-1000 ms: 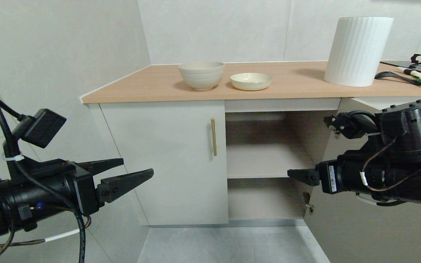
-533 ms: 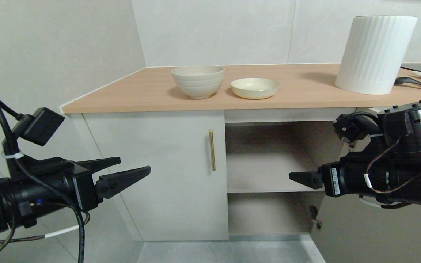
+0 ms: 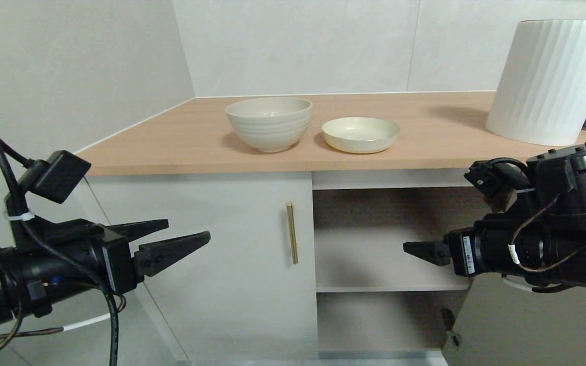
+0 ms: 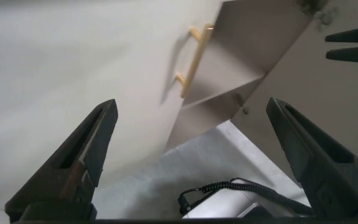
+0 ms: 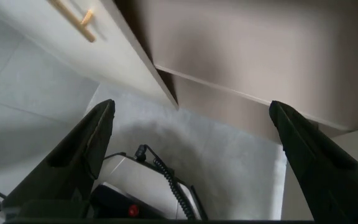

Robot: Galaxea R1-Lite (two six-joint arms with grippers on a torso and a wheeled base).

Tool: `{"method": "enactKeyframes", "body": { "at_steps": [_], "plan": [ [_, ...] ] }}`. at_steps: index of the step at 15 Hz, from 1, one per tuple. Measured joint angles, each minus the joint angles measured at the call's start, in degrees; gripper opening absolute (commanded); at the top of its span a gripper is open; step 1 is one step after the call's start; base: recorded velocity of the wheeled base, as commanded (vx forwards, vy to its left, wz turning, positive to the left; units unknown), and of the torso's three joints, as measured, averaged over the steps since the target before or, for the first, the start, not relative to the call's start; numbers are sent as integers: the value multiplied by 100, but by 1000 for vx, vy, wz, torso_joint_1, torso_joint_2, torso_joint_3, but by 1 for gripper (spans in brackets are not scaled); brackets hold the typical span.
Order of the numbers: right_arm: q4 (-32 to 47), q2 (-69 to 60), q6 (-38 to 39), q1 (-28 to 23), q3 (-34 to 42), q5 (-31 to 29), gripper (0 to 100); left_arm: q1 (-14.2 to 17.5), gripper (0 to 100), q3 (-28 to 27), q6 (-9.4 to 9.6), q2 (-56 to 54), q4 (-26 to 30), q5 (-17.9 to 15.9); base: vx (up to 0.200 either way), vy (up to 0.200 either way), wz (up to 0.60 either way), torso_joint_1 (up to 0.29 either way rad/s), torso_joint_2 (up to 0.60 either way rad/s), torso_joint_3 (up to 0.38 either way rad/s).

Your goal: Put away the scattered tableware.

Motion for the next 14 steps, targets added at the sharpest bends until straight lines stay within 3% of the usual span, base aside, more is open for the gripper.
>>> {"method": "enactKeyframes", "body": {
  "at_steps": [6, 14],
  "plan": [
    [13, 13, -128, 0, 33, -5, 100, 0, 100, 22, 2, 15, 0, -9, 0, 0, 0, 8, -31, -26],
    [-1, 71, -130, -11, 30, -6, 100, 0, 100, 17, 2, 121, -16, -11, 0, 0, 0, 130, -404, -278]
  ]
}}
